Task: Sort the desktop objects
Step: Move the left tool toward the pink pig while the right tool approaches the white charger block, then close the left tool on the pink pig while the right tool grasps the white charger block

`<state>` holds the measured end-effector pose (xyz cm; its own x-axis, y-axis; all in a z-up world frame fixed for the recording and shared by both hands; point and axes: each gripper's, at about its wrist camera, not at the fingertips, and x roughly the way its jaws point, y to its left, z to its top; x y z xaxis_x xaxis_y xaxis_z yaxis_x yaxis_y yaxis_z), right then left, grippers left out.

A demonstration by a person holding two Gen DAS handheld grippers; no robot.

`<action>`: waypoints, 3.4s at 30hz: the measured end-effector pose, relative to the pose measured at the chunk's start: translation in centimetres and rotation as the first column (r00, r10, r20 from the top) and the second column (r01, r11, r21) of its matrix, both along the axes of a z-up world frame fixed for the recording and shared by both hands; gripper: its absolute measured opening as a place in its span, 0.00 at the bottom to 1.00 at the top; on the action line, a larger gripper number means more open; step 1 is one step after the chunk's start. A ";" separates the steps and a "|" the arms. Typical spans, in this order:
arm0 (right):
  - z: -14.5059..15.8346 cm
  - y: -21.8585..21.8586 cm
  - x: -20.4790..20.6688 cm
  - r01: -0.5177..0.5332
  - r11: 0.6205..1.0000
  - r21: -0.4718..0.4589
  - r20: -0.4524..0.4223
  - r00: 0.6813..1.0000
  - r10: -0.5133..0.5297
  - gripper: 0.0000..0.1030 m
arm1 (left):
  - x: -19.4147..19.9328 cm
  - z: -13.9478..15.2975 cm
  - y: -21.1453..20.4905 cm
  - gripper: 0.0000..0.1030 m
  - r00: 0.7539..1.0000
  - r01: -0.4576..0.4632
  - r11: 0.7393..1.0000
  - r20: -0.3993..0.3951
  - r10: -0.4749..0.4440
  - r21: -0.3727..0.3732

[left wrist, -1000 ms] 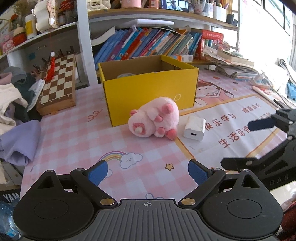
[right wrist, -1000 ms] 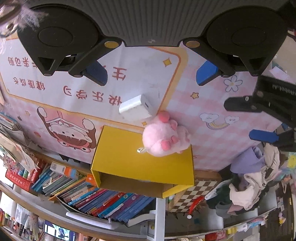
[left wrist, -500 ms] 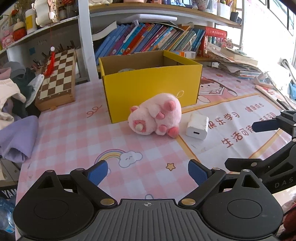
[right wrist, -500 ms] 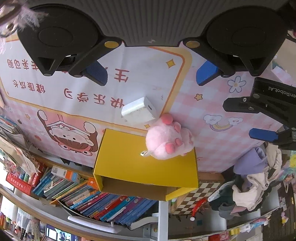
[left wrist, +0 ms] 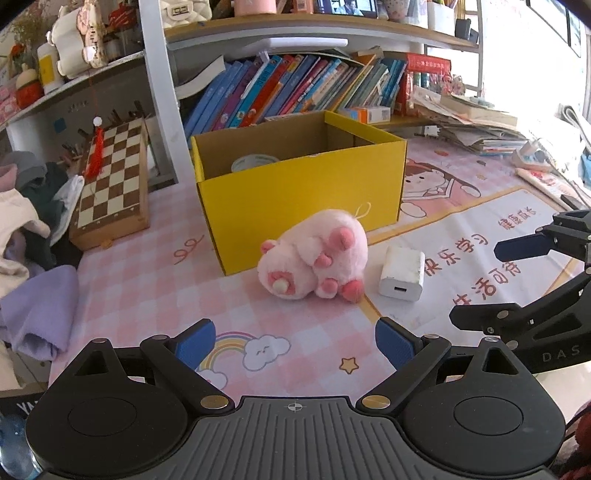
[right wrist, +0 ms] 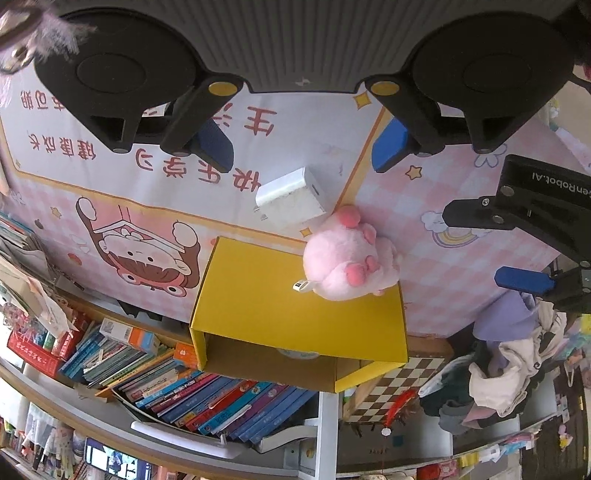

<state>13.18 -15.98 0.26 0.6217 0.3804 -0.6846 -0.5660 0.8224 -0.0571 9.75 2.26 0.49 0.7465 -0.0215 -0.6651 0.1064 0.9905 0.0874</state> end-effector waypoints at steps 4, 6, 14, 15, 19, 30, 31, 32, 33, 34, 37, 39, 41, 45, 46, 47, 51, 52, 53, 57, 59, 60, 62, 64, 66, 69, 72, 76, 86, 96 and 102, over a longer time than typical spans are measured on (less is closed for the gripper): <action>-0.3 0.3 1.2 -0.015 1.000 -0.014 -0.017 1.000 0.015 0.74 | 0.6 -0.2 0.1 0.93 1.000 -0.012 1.000 -0.010 0.012 -0.015; -0.5 0.5 1.9 -0.024 0.999 -0.022 -0.030 0.999 0.023 0.70 | 0.9 -0.3 0.2 0.93 1.000 -0.015 1.000 -0.017 0.015 -0.023; -1.4 1.1 4.4 -0.062 0.997 -0.054 -0.078 0.995 0.057 0.68 | 2.3 -0.9 0.0 0.93 0.999 -0.027 0.999 -0.038 0.025 -0.039; -1.5 1.2 4.7 -0.069 0.996 -0.058 -0.085 0.994 0.064 0.69 | 2.5 -1.0 0.0 0.93 0.999 -0.032 0.999 -0.042 0.030 -0.042; -1.9 1.6 5.8 -0.092 0.994 -0.063 -0.103 0.991 0.086 0.69 | 3.2 -1.3 0.2 0.93 0.998 -0.050 0.998 -0.052 0.048 -0.050; -2.8 2.7 8.7 -0.154 0.985 -0.073 -0.150 0.978 0.142 0.74 | 4.9 -1.8 0.3 0.93 0.994 -0.083 0.995 -0.074 0.079 -0.054; -2.9 2.7 9.0 -0.160 0.984 -0.073 -0.155 0.977 0.147 0.74 | 5.0 -1.8 0.3 0.93 0.994 -0.084 0.995 -0.075 0.080 -0.053; -3.0 2.8 9.2 -0.165 0.984 -0.073 -0.161 0.975 0.152 0.74 | 5.1 -1.8 0.2 0.93 0.994 -0.085 0.995 -0.077 0.081 -0.052; -3.1 2.9 9.4 -0.171 0.983 -0.073 -0.167 0.973 0.157 0.74 | 5.3 -1.9 0.2 0.93 0.994 -0.086 0.995 -0.078 0.082 -0.051; -3.2 3.0 9.6 -0.176 0.982 -0.072 -0.172 0.972 0.162 0.74 | 5.4 -1.9 0.2 0.93 0.993 -0.088 0.995 -0.080 0.084 -0.050; -3.5 3.3 10.1 -0.191 0.979 -0.070 -0.186 0.967 0.175 0.73 | 5.7 -2.0 0.1 0.93 0.992 -0.094 0.995 -0.086 0.089 -0.046; -3.7 3.4 10.4 -0.199 0.978 -0.069 -0.195 0.964 0.183 0.72 | 5.8 -2.1 0.1 0.93 0.991 -0.098 0.994 -0.090 0.094 -0.044; -3.8 3.4 10.7 -0.204 0.977 -0.069 -0.203 0.961 0.186 0.69 | 6.0 -2.1 0.0 0.93 0.991 -0.101 0.994 -0.094 0.097 -0.042; -4.1 3.2 11.1 -0.212 0.975 -0.061 -0.222 0.956 0.194 0.59 | 6.3 -2.2 -0.3 0.93 0.990 -0.102 0.994 -0.103 0.097 -0.039; -4.0 3.2 11.1 -0.216 0.975 -0.059 -0.220 0.955 0.198 0.57 | 6.4 -2.3 -0.4 0.93 0.990 -0.101 0.994 -0.105 0.096 -0.039; -4.0 3.1 11.1 -0.220 0.974 -0.060 -0.217 0.955 0.203 0.57 | 6.5 -2.3 -0.5 0.93 0.990 -0.100 0.994 -0.108 0.096 -0.039; -4.0 2.8 11.1 -0.232 0.971 -0.064 -0.210 0.954 0.214 0.56 | 6.8 -2.5 -1.0 0.93 0.989 -0.096 0.995 -0.115 0.091 -0.040; -3.9 2.6 11.1 -0.231 0.971 -0.066 -0.205 0.955 0.213 0.56 | 7.0 -2.6 -1.1 0.93 0.989 -0.095 0.995 -0.116 0.090 -0.040; -3.8 2.5 11.2 -0.227 0.972 -0.067 -0.199 0.957 0.210 0.56 | 7.1 -2.6 -1.2 0.93 0.989 -0.095 0.995 -0.117 0.090 -0.040; -3.5 1.6 11.5 -0.205 0.976 -0.070 -0.179 0.965 0.190 0.56 | 7.9 -2.8 -1.5 0.93 0.988 -0.100 0.994 -0.121 0.093 -0.050; -3.4 1.2 11.6 -0.194 0.978 -0.073 -0.177 0.968 0.179 0.56 | 8.3 -3.0 -1.8 0.93 0.989 -0.096 0.994 -0.121 0.090 -0.049; -3.4 1.0 11.7 -0.190 0.979 -0.074 -0.175 0.969 0.175 0.56 | 8.6 -3.0 -1.9 0.93 0.989 -0.095 0.994 -0.121 0.089 -0.045; -3.4 0.5 11.9 -0.181 0.981 -0.076 -0.174 0.971 0.166 0.56 | 9.1 -3.2 -2.3 0.93 0.989 -0.089 0.995 -0.120 0.084 -0.041; -3.3 0.0 12.1 -0.173 0.982 -0.077 -0.173 0.972 0.157 0.56 | 9.6 -3.3 -2.5 0.93 0.990 -0.083 0.996 -0.118 0.077 -0.042; -3.3 -0.4 12.2 -0.164 0.983 -0.077 -0.173 0.974 0.149 0.56 | 10.1 -3.4 -2.7 0.93 0.990 -0.077 0.996 -0.118 0.072 -0.042; -3.3 -0.9 12.5 -0.153 0.985 -0.077 -0.176 0.975 0.138 0.56 | 10.8 -3.7 -2.9 0.93 0.990 -0.086 0.996 -0.115 0.082 -0.030; -3.3 -1.2 12.6 -0.151 0.985 -0.077 -0.176 0.975 0.136 0.56 | 11.5 -3.8 -3.0 0.93 0.989 -0.101 0.994 -0.112 0.097 -0.030; -3.4 -1.4 12.5 -0.155 0.985 -0.079 -0.177 0.974 0.139 0.56 | 12.2 -4.1 -3.3 0.94 0.989 -0.106 0.994 -0.101 0.104 -0.018; -3.3 -2.0 12.4 -0.146 0.986 -0.080 -0.173 0.976 0.130 0.56 | 12.9 -4.8 -3.7 0.97 0.988 -0.089 0.996 -0.123 0.092 0.026; -3.1 -2.0 11.7 -0.148 0.985 -0.085 -0.163 0.978 0.133 0.56 | 12.5 -5.0 -3.6 0.88 0.991 -0.088 0.996 -0.094 0.091 0.031; -2.8 -1.8 11.1 -0.147 0.986 -0.079 -0.153 0.979 0.133 0.56 | 11.4 -3.8 -3.2 0.84 0.993 -0.078 0.997 -0.086 0.077 -0.008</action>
<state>24.32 -17.75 -2.51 0.4572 0.3897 -0.7994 -0.6829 0.7297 -0.0348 21.12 -0.91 -3.34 0.6865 0.0262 -0.7267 0.0363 0.9969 0.0703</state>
